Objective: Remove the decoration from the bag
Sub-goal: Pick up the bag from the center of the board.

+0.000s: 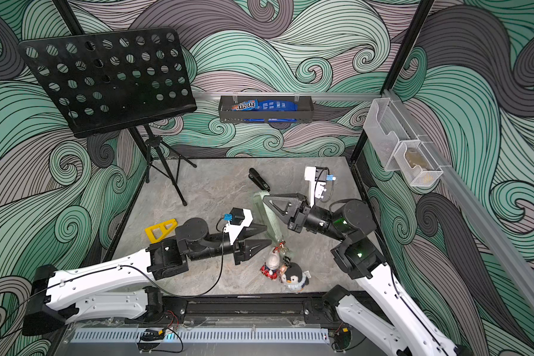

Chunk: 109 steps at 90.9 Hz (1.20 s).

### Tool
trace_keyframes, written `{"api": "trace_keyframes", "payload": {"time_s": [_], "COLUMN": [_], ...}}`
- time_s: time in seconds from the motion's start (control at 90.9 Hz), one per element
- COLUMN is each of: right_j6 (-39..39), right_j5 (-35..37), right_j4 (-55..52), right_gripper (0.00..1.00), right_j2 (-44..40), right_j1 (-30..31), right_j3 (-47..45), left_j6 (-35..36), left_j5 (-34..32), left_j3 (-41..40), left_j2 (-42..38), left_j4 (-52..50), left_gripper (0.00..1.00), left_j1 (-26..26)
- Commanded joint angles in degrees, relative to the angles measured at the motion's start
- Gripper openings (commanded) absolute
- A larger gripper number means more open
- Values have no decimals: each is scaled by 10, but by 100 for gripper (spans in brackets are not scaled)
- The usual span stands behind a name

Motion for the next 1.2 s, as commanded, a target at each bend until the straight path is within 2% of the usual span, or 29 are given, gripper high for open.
{"api": "trace_keyframes", "payload": {"time_s": [0.0, 0.143, 0.187, 0.22, 0.264, 0.374, 0.451, 0.715, 0.759, 0.847, 0.891, 1.013, 1.189], "right_j6": [-12, -12, -14, -15, -17, -20, -23, -65, -77, -115, -133, -190, -251], "right_j5": [21, 30, 33, 35, 38, 43, 44, 60, 66, 88, 105, 111, 91], "right_j4": [34, 37, 36, 36, 36, 35, 34, 9, 4, -14, -23, -18, -27], "right_gripper": [0, 0, 0, 0, 0, 0, 0, 0, 5, 25, 31, 38, 42], "right_j2": [-3, 0, 0, 1, 1, 1, 0, -18, -26, -49, -62, -99, -130], "right_j1": [7, 17, 21, 24, 28, 34, 35, 36, 35, 35, 35, 35, 35], "right_j3": [-2, -4, -4, -3, -3, -3, -3, -12, -19, -38, -50, -96, -138], "left_j6": [13, 12, 11, 9, 8, 8, 8, -11, -18, -37, -45, -73, -119], "left_j5": [22, -1, -12, -24, -33, -34, -39, -79, -90, -121, -134, -176, -207], "left_j3": [26, 28, 27, 25, 22, 14, 14, 19, 20, 28, 35, 58, 86], "left_j2": [9, 14, 12, 9, 5, -2, -4, -15, -17, -23, -24, -28, -29], "left_j4": [13, 7, 7, 7, 9, 16, 14, -3, -8, -25, -39, -83, -132], "left_gripper": [50, 45, 38, 27, 17, 15, 0, 0, 0, 0, 0, 0, 0], "left_j1": [-8, -10, -10, -10, -9, -10, -10, -10, -9, -8, -9, -9, -6]}}
